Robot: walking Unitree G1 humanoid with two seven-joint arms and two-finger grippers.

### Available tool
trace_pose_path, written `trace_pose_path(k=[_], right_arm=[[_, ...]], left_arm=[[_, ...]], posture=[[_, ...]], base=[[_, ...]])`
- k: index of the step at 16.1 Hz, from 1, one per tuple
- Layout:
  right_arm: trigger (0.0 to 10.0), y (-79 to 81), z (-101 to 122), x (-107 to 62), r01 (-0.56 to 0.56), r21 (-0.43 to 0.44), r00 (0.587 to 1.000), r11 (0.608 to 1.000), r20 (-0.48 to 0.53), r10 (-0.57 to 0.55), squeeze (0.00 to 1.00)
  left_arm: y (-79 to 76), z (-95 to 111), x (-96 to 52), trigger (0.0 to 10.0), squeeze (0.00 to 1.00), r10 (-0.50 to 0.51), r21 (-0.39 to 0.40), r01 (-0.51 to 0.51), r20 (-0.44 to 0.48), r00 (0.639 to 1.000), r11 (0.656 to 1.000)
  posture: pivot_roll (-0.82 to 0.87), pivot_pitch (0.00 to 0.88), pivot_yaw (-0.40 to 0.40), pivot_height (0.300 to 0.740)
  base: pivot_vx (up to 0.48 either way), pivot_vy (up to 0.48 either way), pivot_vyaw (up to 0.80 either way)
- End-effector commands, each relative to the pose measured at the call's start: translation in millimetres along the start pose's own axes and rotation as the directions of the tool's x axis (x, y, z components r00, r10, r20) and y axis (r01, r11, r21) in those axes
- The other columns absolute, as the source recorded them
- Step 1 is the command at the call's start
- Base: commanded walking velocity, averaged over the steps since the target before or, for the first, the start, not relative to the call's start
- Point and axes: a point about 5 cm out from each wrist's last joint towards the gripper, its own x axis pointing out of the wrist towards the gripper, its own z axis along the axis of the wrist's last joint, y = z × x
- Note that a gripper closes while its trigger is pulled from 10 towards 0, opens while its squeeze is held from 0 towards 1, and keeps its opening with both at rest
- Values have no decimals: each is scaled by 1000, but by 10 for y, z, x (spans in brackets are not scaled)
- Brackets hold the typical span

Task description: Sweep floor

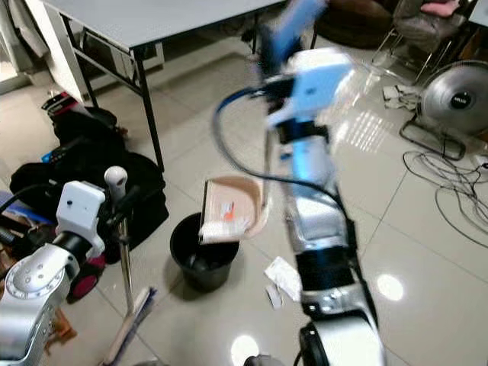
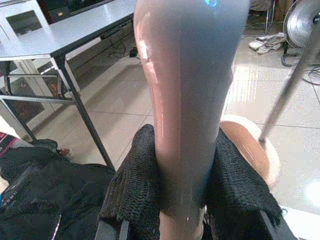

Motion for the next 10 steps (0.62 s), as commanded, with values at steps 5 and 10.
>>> trace_pose_path(k=[5, 10], right_arm=[[10000, 618, 31, 15, -313, -31, 939, 949, 137, 315, 0], [10000, 1017, 13, -187, -501, -110, 839, 859, 182, 513, 0]], left_arm=[[12, 86, -18, 10000, 0, -10, 28, 9, 31, 999, 1000], [9, 86, -2, 10000, 0, -16, 29, 15, 35, 999, 999]], posture=[[115, 70, -52, 740], [116, 62, -51, 740]], base=[[0, 0, 0], [0, 0, 0]])
